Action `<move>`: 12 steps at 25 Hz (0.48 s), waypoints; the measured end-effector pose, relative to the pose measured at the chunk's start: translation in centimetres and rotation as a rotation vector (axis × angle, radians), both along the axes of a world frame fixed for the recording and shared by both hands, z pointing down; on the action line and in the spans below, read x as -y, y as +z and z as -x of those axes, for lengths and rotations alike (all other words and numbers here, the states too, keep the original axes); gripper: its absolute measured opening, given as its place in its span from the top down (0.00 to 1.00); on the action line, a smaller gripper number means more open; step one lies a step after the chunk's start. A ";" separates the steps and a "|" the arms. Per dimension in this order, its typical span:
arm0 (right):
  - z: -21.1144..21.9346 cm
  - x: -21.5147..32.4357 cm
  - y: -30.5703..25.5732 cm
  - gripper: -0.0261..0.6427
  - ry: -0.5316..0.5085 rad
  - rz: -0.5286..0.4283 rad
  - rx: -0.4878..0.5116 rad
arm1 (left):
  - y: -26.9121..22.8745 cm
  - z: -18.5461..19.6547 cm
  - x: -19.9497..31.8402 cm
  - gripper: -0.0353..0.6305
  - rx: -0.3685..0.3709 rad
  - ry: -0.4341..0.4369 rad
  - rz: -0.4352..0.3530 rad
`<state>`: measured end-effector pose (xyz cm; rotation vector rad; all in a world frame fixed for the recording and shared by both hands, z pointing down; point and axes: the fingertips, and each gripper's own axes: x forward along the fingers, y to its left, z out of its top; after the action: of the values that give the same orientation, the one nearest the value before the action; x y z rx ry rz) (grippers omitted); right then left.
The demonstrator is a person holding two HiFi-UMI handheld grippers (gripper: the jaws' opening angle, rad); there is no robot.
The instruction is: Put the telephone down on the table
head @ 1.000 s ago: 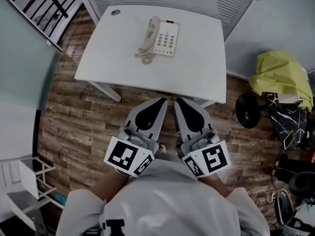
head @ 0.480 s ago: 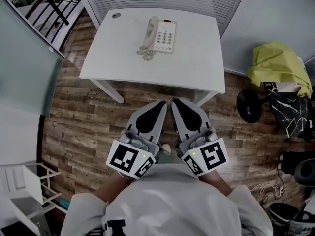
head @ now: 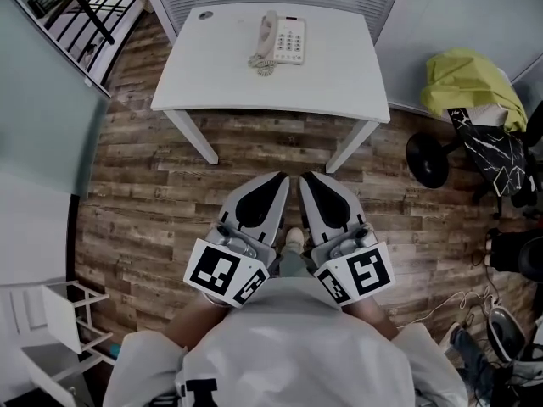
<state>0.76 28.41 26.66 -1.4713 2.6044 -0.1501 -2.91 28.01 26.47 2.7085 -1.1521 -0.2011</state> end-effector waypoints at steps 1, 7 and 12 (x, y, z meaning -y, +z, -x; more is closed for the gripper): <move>0.6 -1.3 -0.1 0.91 0.008 -0.003 -0.001 | 0.0 0.5 -1.3 0.94 0.002 0.010 -0.004; 4.0 -8.7 0.3 0.91 0.034 0.006 -0.006 | 0.0 3.3 -8.3 0.94 -0.001 0.039 0.003; 5.8 -12.4 -0.4 0.91 0.042 -0.004 -0.008 | -0.5 5.1 -12.0 0.94 -0.009 0.045 -0.004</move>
<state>-5.08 40.82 26.22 -1.5266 2.5762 -0.1350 -8.03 39.97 25.99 2.7308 -1.0890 -0.2085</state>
